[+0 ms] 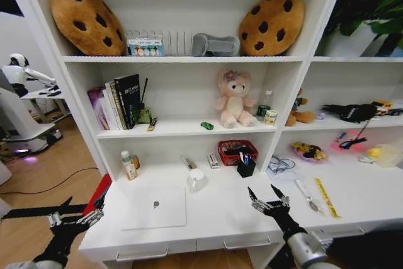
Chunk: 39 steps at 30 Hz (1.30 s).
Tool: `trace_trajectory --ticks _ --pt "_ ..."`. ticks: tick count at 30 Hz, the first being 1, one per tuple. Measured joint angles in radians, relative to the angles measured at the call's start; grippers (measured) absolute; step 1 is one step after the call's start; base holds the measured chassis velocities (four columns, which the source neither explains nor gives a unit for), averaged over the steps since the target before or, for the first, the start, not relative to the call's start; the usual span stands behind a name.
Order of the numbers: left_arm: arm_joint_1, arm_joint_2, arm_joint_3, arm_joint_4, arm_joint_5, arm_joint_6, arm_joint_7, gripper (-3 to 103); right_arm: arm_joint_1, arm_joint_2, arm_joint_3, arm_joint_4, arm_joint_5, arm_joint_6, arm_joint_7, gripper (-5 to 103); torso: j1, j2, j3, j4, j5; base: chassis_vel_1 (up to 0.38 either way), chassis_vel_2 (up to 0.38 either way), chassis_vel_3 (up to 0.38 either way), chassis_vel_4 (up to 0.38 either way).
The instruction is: Organize the objects on the table.
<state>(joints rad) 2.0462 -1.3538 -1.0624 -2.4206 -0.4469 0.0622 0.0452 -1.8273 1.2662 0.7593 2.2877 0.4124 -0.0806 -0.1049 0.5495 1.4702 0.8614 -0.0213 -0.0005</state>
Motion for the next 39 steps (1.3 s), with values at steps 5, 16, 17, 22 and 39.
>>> trace_trajectory --ticks 5,16,17,22,39 --pt "0.0 0.0 0.0 0.0 0.0 0.0 0.0 100 0.0 0.0 0.0 0.0 0.0 0.0 0.0 100 0.0 0.0 0.0 0.0001 0.0003 0.269 -0.256 -0.271 0.259" --pt "0.0 0.0 0.0 0.0 0.0 0.0 0.0 100 0.0 0.0 0.0 0.0 0.0 0.0 0.0 100 0.0 0.0 0.0 0.0001 0.001 0.331 -0.347 -0.327 0.344" --pt "0.0 0.0 0.0 0.0 0.0 0.0 0.0 100 0.0 0.0 0.0 0.0 0.0 0.0 0.0 100 0.0 0.0 0.0 0.0001 0.001 0.353 -0.341 -0.354 0.307" --pt "0.0 0.0 0.0 0.0 0.0 0.0 -0.001 100 -0.001 0.0 0.0 0.0 0.0 0.0 0.0 100 -0.001 0.001 0.0 -0.0002 0.0006 0.204 -0.176 -0.263 0.272" --pt "0.0 0.0 0.0 0.0 0.0 0.0 0.0 100 0.0 0.0 0.0 0.0 0.0 0.0 0.0 100 0.0 0.0 0.0 -0.0001 0.0004 -0.033 0.014 0.015 -0.006"
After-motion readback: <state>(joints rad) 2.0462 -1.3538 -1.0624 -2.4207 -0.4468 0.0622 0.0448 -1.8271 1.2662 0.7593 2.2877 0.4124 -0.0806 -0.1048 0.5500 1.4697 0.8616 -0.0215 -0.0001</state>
